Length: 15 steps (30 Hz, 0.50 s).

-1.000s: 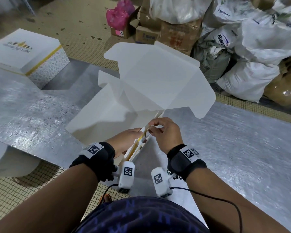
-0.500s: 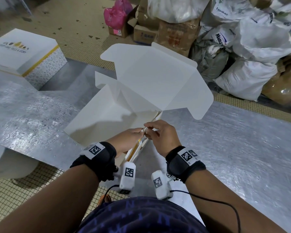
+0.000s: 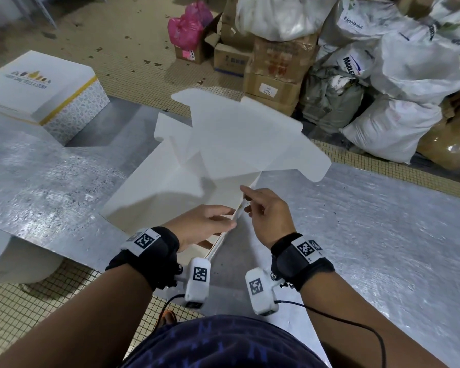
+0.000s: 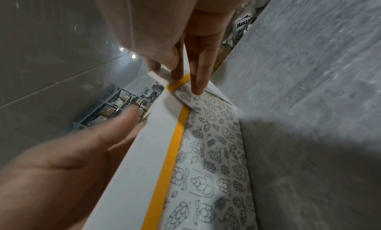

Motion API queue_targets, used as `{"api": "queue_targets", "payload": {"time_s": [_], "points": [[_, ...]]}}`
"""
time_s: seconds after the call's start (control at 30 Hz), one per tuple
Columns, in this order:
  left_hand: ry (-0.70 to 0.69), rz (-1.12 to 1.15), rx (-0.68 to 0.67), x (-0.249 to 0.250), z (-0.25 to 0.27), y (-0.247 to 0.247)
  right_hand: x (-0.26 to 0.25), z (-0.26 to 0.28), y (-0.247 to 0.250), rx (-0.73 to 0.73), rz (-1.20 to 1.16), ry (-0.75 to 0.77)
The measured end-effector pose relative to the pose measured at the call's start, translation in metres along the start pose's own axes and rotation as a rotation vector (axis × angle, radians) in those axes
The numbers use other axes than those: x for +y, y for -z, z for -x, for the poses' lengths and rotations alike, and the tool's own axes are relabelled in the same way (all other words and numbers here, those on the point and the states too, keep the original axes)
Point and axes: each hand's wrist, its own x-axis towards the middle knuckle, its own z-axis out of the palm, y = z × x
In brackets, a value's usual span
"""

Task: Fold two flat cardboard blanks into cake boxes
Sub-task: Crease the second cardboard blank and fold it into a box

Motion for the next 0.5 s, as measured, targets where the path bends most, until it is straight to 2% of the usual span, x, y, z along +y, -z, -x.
{"api": "queue_targets", "payload": {"time_s": [0.07,0.17,0.3,0.5], "points": [[-0.012,-0.001,0.029,-0.0004,-0.0017,-0.0024,0.0014,0.0016,-0.004,-0.006,0.008,0.035],[0.049,0.036,0.047,0.0024,-0.0017,-0.006,0.0006,0.0038,-0.0095,0.011,0.007,0.082],[0.083,0.076,0.039,0.0024,-0.0015,-0.0092,-0.0008,0.0017,-0.01,0.037,-0.014,0.068],[0.083,0.013,0.055,-0.0032,-0.0083,-0.0109,-0.0029,0.0001,-0.0083,0.02,0.03,0.046]]}}
